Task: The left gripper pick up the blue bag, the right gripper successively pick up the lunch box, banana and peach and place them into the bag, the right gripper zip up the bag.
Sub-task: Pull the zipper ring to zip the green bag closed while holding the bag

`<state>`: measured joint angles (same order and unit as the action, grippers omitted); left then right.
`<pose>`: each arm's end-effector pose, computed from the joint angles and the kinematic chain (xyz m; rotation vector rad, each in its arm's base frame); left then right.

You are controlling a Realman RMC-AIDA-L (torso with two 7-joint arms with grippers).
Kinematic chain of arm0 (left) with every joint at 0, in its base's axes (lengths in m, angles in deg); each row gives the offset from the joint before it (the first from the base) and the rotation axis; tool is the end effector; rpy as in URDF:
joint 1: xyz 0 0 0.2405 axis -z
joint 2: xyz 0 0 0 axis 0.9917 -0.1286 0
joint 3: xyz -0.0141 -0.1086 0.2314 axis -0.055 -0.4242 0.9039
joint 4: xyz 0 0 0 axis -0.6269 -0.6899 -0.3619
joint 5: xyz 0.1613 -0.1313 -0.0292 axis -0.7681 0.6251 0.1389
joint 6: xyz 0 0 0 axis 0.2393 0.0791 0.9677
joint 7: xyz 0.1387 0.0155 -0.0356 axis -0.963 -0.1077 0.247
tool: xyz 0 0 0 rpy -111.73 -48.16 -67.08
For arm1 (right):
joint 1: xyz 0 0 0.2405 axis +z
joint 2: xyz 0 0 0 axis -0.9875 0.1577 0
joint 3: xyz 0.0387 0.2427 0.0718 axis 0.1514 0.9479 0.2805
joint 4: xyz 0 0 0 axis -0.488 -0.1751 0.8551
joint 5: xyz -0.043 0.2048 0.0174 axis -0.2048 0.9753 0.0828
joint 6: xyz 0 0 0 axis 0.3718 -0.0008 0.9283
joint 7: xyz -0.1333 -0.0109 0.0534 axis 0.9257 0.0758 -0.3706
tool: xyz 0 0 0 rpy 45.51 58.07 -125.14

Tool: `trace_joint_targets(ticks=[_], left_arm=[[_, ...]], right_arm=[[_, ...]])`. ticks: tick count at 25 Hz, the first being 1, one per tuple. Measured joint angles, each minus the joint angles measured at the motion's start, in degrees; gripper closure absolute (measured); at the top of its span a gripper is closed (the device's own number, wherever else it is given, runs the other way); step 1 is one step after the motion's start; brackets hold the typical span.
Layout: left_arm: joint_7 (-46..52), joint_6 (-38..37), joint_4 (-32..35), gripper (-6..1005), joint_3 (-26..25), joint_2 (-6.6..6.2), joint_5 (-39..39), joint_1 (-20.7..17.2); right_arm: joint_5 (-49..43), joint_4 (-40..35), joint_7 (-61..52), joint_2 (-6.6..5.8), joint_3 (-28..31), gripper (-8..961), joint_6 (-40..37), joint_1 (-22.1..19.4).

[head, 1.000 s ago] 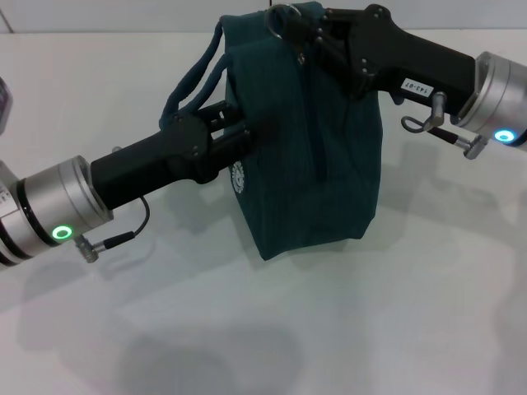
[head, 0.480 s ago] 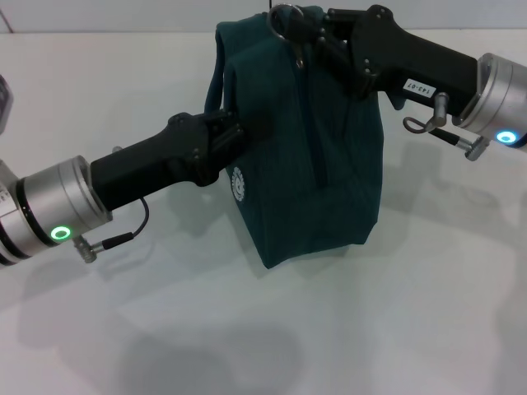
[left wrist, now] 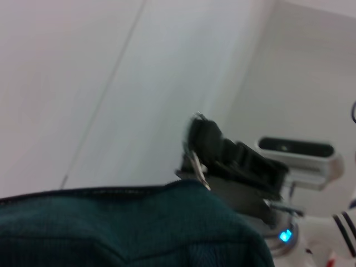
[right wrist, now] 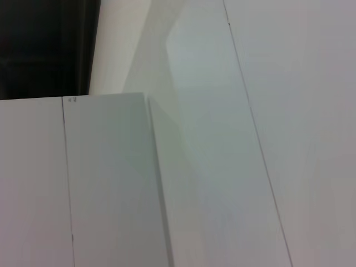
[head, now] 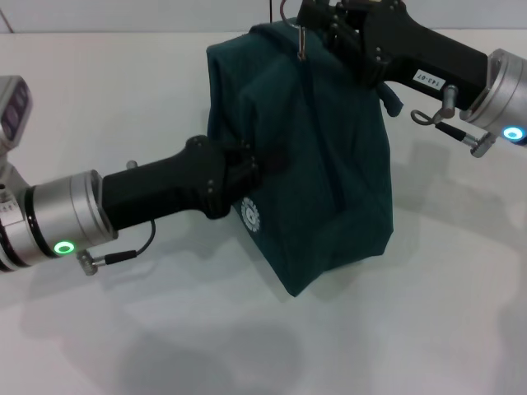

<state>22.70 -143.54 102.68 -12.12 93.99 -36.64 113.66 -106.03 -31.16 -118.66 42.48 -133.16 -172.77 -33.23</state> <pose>-0.2289 0.2974 -0.0307 -2.6487 -0.6774 -1.3309 0.1437 0.3726 -0.0222 -2.4734 0.2543 1.4657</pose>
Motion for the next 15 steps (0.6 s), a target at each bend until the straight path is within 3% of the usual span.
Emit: trace_joint_targets(ticks=[15], left_arm=[[-3.1, -9.5, 2.4, 936, 1.7, -0.38, -6.0, -1.6]], right_arm=[[0.7, -0.1, -2.2, -0.01, 0.0, 940, 8.6, -0.5]])
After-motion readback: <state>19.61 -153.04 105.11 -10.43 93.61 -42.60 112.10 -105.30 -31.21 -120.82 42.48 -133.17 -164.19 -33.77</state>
